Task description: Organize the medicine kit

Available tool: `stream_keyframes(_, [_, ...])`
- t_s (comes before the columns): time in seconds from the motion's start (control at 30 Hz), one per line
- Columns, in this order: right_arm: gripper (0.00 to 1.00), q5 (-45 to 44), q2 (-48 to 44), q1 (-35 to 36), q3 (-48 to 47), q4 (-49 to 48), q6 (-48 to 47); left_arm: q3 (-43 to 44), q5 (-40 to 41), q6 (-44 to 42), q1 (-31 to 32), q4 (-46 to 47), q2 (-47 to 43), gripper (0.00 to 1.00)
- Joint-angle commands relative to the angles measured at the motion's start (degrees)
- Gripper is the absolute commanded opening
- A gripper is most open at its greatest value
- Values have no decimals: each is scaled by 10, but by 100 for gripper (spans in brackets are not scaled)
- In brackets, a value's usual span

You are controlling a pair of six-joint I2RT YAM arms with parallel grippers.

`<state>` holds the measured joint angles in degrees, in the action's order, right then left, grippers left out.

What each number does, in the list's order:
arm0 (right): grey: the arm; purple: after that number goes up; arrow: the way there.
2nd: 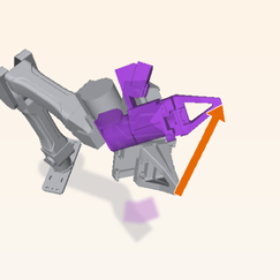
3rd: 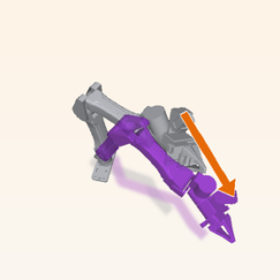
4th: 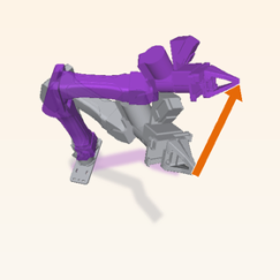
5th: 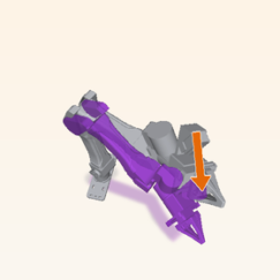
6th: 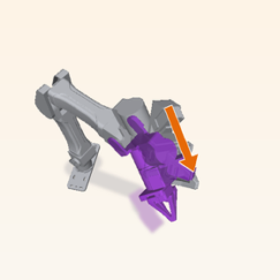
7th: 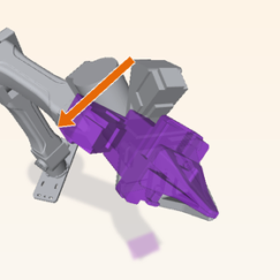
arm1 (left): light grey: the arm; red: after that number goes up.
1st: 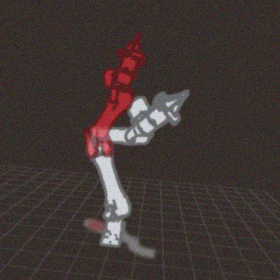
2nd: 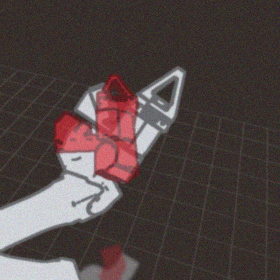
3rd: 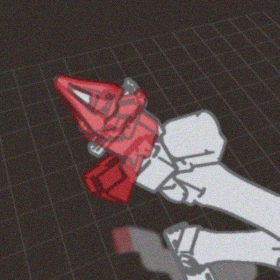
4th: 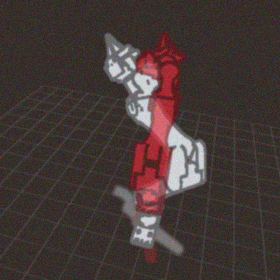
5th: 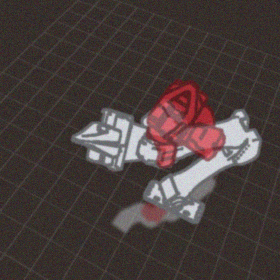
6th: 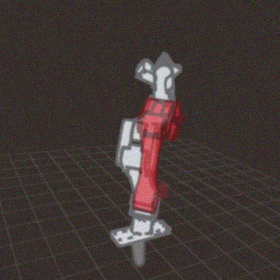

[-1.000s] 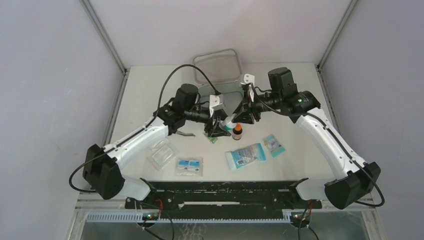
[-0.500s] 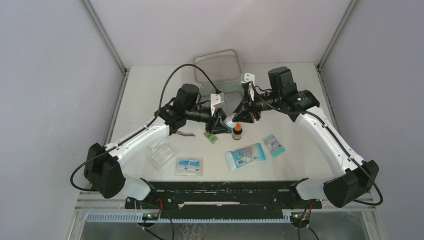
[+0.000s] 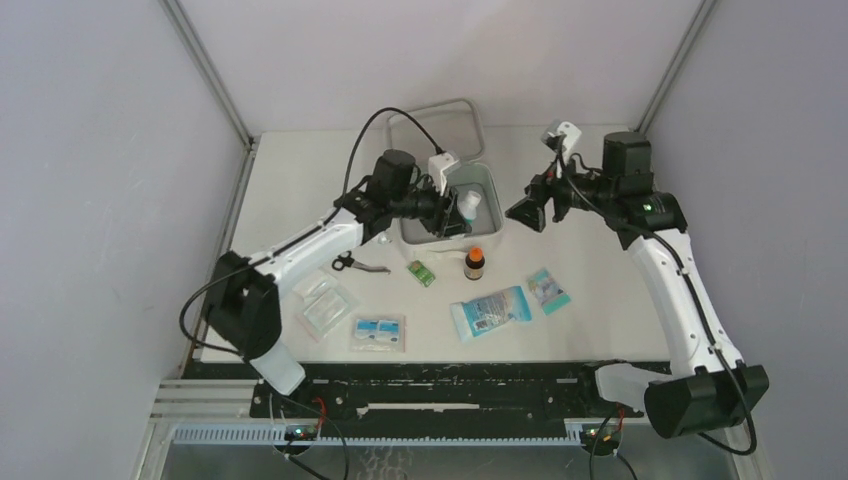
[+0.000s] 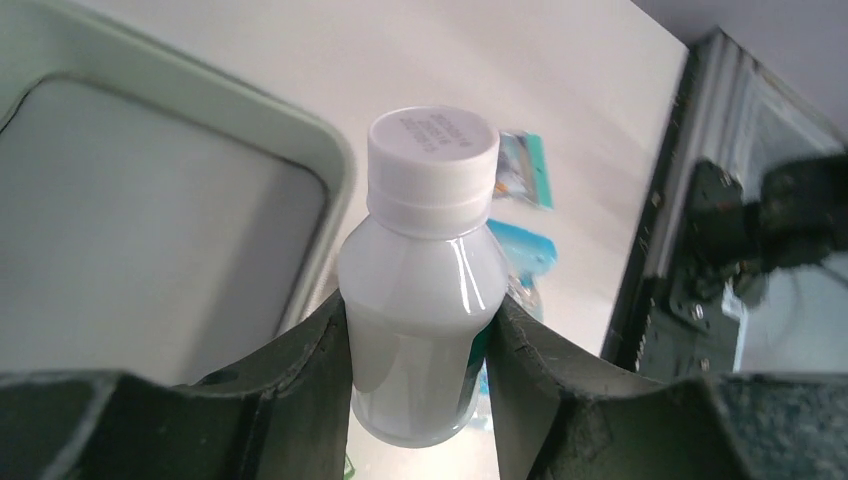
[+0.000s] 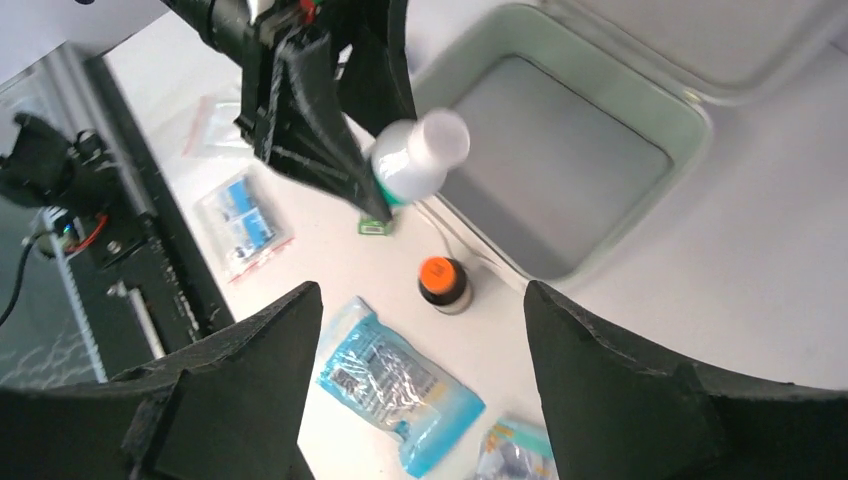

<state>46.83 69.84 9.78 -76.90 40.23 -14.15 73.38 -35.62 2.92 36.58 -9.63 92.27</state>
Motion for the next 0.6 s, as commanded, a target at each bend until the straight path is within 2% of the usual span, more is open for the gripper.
stream_keyframes(0.0, [74,-25,-40,-53,37,-39,54,81,70,123,-25,35,68,30])
stream_keyframes(0.17, [74,-9,-49,-99,61,-54,66,137,98,174,-30,32,160,30])
stream_keyframes(0.57, [73,-8,-29,-105,93,-65,62,269,112,307,-34,9,327,33])
